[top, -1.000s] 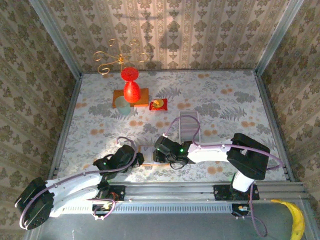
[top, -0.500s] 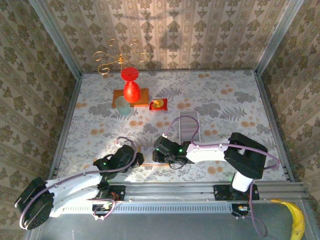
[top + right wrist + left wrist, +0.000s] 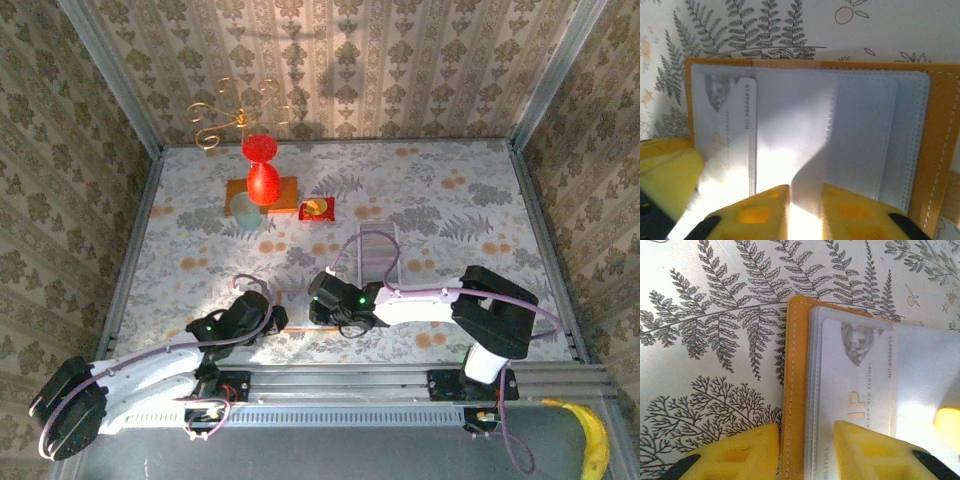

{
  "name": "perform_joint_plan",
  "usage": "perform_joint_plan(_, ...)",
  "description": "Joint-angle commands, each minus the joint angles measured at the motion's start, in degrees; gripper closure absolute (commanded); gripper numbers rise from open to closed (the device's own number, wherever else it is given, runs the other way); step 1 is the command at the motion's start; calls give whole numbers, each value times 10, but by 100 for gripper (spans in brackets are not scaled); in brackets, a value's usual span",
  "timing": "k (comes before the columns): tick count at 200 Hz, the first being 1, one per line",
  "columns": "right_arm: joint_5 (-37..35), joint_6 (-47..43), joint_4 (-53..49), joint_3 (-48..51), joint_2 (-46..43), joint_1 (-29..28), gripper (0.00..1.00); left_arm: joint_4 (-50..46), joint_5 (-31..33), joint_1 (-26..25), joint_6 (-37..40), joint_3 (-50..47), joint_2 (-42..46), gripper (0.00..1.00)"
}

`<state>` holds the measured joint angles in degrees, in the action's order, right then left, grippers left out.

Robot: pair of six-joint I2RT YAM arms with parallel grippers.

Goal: Put the credit cards into the card holder

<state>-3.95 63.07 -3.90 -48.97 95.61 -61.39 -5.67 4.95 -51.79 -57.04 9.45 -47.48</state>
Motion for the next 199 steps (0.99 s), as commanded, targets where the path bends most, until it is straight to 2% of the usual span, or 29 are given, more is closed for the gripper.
perform_joint_plan(1,-20,0,-9,-2,-27,1,87,-62,-5,-6,-9,-26,-7,65)
perform_joint_plan(25,-18,-7,-9,-5,-32,1,100,-65,-4,-6,-8,-23,-6,65)
perform_joint_plan(65,-35,-15,-36,-5,-51,3,100,-63,-5,-7,-13,-22,-4,65)
perform_joint_plan(96,-2,-9,41,10,-54,1,100,-50,-17,-8,-14,-22,-2,65)
perform_joint_plan(106,20,-7,68,7,-40,1,92,-45,-20,-7,-16,-25,0,65)
perform_joint_plan(122,46,-9,82,-17,-12,0,85,-42,-18,-7,-19,-29,9,65)
perform_joint_plan(142,63,8,119,-28,22,-1,82,-76,2,-8,-16,-27,32,64)
perform_joint_plan(180,76,27,147,-50,64,-1,64,-136,27,-7,-37,-46,106,61)
perform_joint_plan(199,84,33,159,-52,75,2,63,-182,41,-8,-39,-44,149,61)
